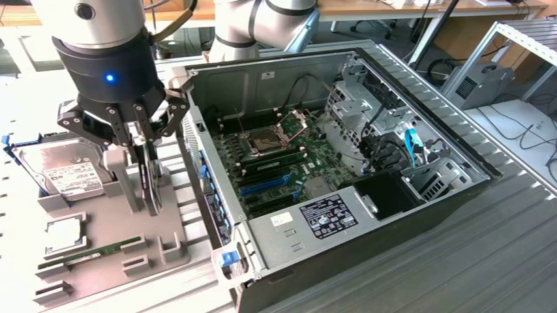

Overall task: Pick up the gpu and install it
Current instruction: 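Pick up the gpu and move the gpu toward the slot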

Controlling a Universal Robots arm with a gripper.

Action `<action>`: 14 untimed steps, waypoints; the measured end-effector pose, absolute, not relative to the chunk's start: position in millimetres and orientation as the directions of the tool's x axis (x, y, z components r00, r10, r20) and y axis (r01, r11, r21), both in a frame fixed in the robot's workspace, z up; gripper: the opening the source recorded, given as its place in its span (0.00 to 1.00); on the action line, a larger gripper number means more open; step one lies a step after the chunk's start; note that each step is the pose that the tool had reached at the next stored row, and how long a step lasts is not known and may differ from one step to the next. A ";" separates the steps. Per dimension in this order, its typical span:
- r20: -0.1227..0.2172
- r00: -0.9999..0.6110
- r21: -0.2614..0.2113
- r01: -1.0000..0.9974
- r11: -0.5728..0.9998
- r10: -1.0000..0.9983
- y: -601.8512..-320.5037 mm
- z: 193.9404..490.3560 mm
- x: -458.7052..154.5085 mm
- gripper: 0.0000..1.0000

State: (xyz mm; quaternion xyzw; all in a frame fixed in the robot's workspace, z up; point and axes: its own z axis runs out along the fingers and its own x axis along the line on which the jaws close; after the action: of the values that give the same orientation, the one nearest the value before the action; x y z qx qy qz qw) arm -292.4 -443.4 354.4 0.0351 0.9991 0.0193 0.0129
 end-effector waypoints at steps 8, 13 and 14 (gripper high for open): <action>-0.024 -0.997 0.040 0.070 0.997 0.071 -443.4 360.9 -292.3 0.26; -0.024 -0.997 0.039 0.070 0.997 0.071 -443.4 364.4 -292.4 0.26; -0.024 -0.997 0.040 0.070 0.997 0.071 -443.4 364.9 -292.4 0.26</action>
State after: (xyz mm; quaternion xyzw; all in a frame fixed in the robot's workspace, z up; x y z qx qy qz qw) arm -292.4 -443.4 364.9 0.0351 0.9991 0.0193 0.0129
